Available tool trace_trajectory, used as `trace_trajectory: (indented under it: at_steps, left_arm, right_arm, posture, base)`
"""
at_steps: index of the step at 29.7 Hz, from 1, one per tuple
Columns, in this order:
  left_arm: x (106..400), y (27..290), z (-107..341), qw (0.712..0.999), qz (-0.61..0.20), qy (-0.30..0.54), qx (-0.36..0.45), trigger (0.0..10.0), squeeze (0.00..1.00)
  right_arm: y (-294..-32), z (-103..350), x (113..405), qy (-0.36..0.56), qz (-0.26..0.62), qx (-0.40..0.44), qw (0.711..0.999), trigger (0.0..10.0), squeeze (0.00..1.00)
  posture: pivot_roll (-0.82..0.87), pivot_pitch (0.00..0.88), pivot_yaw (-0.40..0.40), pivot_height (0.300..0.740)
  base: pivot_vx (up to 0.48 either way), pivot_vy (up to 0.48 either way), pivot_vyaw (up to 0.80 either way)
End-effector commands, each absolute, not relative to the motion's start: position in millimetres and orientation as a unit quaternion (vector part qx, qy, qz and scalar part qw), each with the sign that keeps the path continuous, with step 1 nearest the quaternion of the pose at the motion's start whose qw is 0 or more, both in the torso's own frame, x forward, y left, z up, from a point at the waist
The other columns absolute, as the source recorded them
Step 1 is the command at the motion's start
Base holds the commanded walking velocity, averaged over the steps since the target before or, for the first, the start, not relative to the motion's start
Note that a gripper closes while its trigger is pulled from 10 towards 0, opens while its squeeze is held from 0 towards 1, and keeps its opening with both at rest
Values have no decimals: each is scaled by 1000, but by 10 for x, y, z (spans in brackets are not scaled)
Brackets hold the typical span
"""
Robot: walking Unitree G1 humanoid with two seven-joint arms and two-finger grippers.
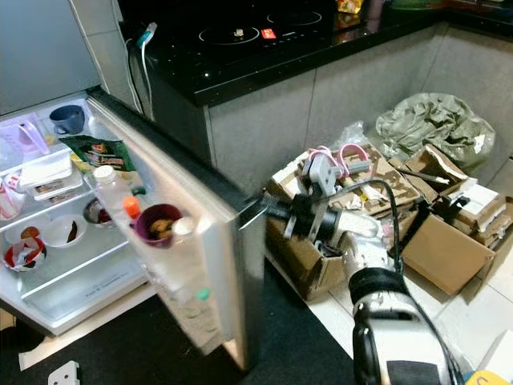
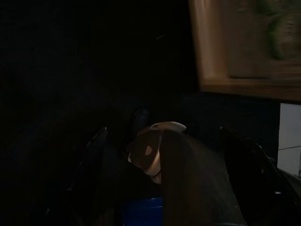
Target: Restocking fridge
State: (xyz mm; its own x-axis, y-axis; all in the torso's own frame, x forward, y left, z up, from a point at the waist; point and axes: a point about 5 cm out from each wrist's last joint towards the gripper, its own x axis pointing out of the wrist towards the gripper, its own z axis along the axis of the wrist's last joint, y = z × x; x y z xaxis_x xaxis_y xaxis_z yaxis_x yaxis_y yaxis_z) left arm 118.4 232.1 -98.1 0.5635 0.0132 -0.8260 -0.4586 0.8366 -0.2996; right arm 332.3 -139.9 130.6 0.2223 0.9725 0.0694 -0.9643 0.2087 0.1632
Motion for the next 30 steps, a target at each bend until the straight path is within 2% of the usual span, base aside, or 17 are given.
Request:
trace_trajectory:
  at_steps: [1, 2, 3, 4, 5, 6, 7, 8, 9, 10, 12, 14, 16, 17, 23, 30]
  left_arm:
    - [1142, 2294, -1001, 842, 141, 453, -255, 10000, 0]
    - [1143, 2293, -1001, 842, 141, 453, -255, 10000, 0]
    - [1144, 2292, -1001, 842, 140, 453, -255, 10000, 0]
    - [1144, 2288, -1003, 842, 140, 455, -254, 10000, 0]
    - [1144, 2288, -1003, 842, 140, 455, -254, 10000, 0]
    - [1145, 2285, -1004, 842, 139, 455, -254, 10000, 0]
    - [1145, 2285, -1004, 842, 139, 455, -254, 10000, 0]
    - [1145, 2283, -1004, 842, 139, 456, -253, 10000, 0]
    - [1145, 2283, -1004, 842, 139, 456, -253, 10000, 0]
    - [1145, 2283, -1004, 842, 139, 456, -253, 10000, 0]
    - [1144, 2281, -1005, 842, 139, 457, -252, 10000, 0]
    - [1144, 2281, -1005, 842, 139, 457, -252, 10000, 0]
    - [1146, 2282, -1005, 842, 139, 457, -251, 10000, 0]
    - [1147, 2283, -1004, 842, 139, 458, -250, 10000, 0]
    - [1149, 2287, -1004, 842, 138, 459, -246, 10000, 0]
    - [1167, 2313, -993, 845, 138, 459, -240, 10000, 0]
  right_arm:
    - [-1348, 1376, 3329, 9, 635, 91, 767, 10000, 0]
    - [-1343, 1377, 3333, 5, 630, 99, 770, 10000, 0]
    - [-1386, 1331, 3388, 7, 590, 99, 801, 10000, 0]
    - [-1533, 1129, 3470, 48, 476, 89, 873, 10000, 0]
    - [-1533, 1129, 3470, 48, 476, 89, 873, 10000, 0]
    - [-1632, 986, 3449, 74, 422, 78, 900, 10000, 0]
    - [-1632, 986, 3449, 74, 422, 78, 900, 10000, 0]
    - [-1747, 754, 3354, 124, 367, 57, 920, 10000, 0]
    - [-1805, 633, 3297, 154, 338, 44, 928, 10000, 0]
    - [-1805, 633, 3297, 154, 338, 44, 928, 10000, 0]
    - [-1938, 341, 3122, 223, 269, 38, 936, 10000, 0]
    - [-1973, 253, 3052, 242, 254, 38, 936, 10000, 0]
    - [-2084, 19, 2847, 293, 204, 38, 933, 10000, 0]
    - [-2186, -211, 2609, 344, 149, 39, 926, 10000, 0]
    - [-2276, -472, 2264, 405, 94, 40, 909, 10000, 0]
    - [-2317, -792, 1701, 493, 52, 38, 868, 10000, 0]
  posture:
    - [-54, 0, 36, 740]
    - [-54, 0, 36, 740]
    - [-54, 0, 36, 740]
    - [-57, 0, 36, 740]
    - [-57, 0, 36, 740]
    - [-57, 0, 35, 740]
    - [-57, 0, 35, 740]
    - [-57, 0, 35, 740]
    - [-57, 0, 35, 740]
    - [-57, 0, 35, 740]
    - [-56, 0, 32, 740]
    - [-55, 0, 33, 740]
    - [-55, 0, 35, 740]
    - [-54, 0, 39, 740]
    - [-54, 0, 42, 740]
    - [-36, 0, 57, 740]
  base:
    - [0, 0, 0]
    - [0, 0, 0]
    - [0, 0, 0]
    - [0, 0, 0]
    - [0, 0, 0]
    - [0, 0, 0]
    - [0, 0, 0]
    - [0, 0, 750]
    - [0, 0, 750]
    - [0, 0, 750]
    - [0, 0, 634]
    - [0, 0, 638]
    - [0, 0, 631]
    - [0, 0, 631]
    - [0, 0, 631]
    - [0, 0, 632]
